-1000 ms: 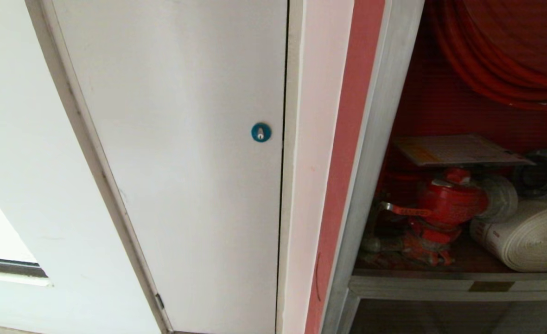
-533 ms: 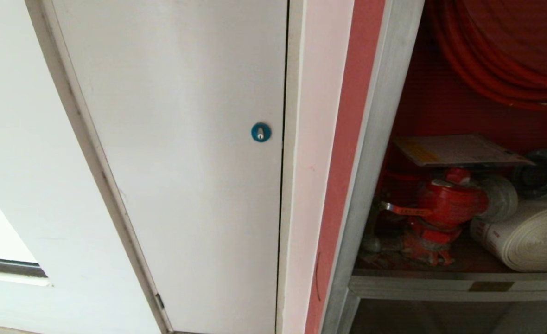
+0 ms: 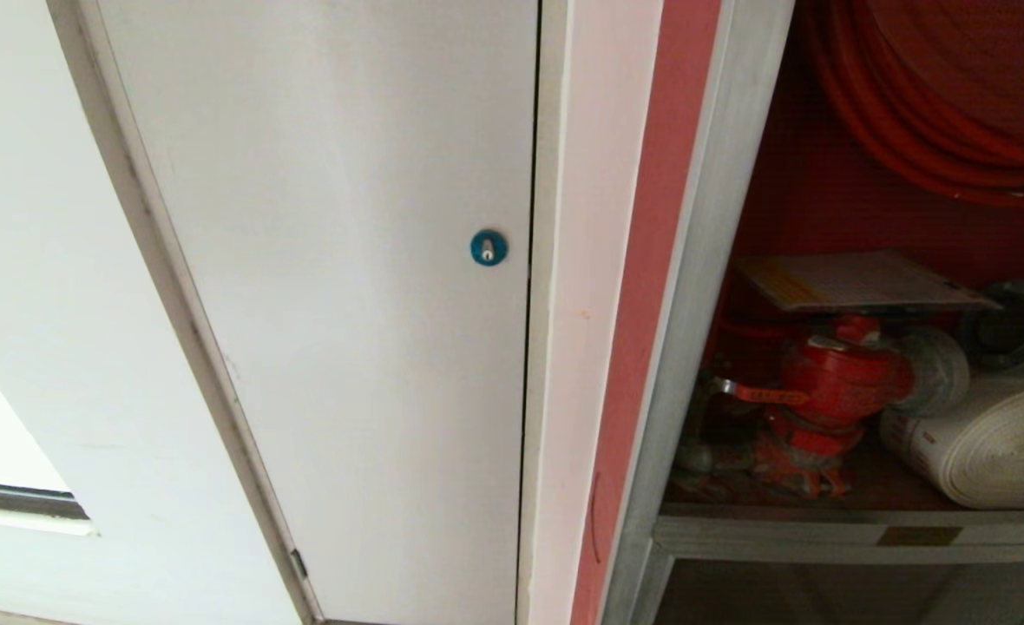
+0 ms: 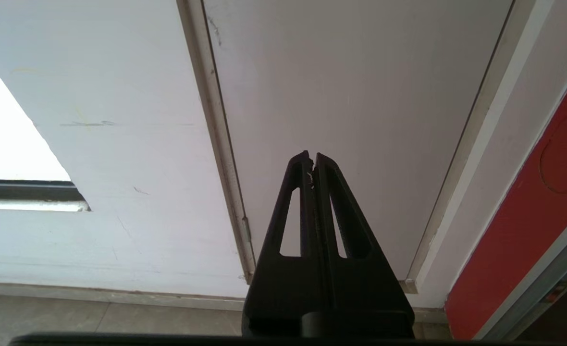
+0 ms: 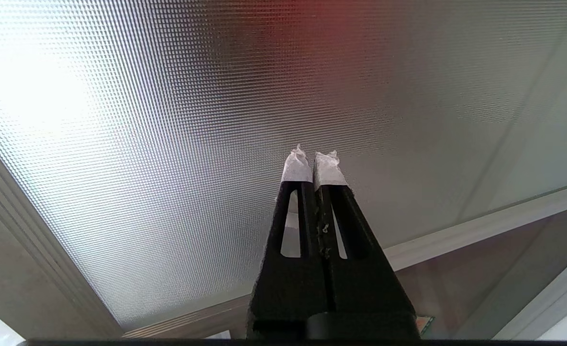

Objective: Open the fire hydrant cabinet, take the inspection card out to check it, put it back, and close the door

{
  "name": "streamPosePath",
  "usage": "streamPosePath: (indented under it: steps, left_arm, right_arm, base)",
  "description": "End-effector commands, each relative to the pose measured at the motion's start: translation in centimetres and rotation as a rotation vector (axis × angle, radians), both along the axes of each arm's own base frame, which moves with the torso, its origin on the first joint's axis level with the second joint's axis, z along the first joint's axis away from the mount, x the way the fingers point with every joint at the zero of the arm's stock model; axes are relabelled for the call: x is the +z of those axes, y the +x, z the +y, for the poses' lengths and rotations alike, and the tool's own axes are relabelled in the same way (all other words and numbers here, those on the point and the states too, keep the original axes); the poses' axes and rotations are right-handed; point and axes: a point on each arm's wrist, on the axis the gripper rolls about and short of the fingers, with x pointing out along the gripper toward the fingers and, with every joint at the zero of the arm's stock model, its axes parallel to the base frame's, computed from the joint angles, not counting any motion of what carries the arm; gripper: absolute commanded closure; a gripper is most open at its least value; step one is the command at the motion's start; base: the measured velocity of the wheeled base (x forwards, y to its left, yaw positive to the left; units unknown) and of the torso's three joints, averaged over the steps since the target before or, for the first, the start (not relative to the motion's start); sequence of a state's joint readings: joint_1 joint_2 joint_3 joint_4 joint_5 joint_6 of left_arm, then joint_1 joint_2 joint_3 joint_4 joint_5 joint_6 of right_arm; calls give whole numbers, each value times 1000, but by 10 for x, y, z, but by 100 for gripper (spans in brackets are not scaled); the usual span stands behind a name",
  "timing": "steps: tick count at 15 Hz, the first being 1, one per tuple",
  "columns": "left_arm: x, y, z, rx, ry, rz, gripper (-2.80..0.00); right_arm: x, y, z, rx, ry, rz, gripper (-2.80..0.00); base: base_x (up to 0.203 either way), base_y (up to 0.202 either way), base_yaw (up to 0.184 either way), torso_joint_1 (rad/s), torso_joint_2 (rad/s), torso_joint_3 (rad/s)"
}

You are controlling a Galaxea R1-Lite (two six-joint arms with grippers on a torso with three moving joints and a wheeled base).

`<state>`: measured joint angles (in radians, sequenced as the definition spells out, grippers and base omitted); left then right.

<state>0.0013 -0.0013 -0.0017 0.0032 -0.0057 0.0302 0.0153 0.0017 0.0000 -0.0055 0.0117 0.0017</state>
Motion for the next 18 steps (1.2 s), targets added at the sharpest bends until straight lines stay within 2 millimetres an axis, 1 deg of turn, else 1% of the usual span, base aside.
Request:
streamPosePath:
  steps: [1,6,7,18]
  left_arm:
    - [0,0,0,0,0,1,0]
    - [0,0,0,0,0,1,0]
    - [0,0,0,0,0,1,0]
    - [0,0,0,1,-10,1,0]
  right_arm:
    - [-1,0,0,1,0,3,0]
    - [-1,0,0,1,0,4,0]
    - [-1,0,0,1,0,3,0]
    - [-1,0,0,1,0,3,0]
  base:
    - [0,0,0,0,0,0]
    - [0,0,0,0,0,0]
    - [-130,0,2,22,17,2]
    - [-195,0,2,1,1,2]
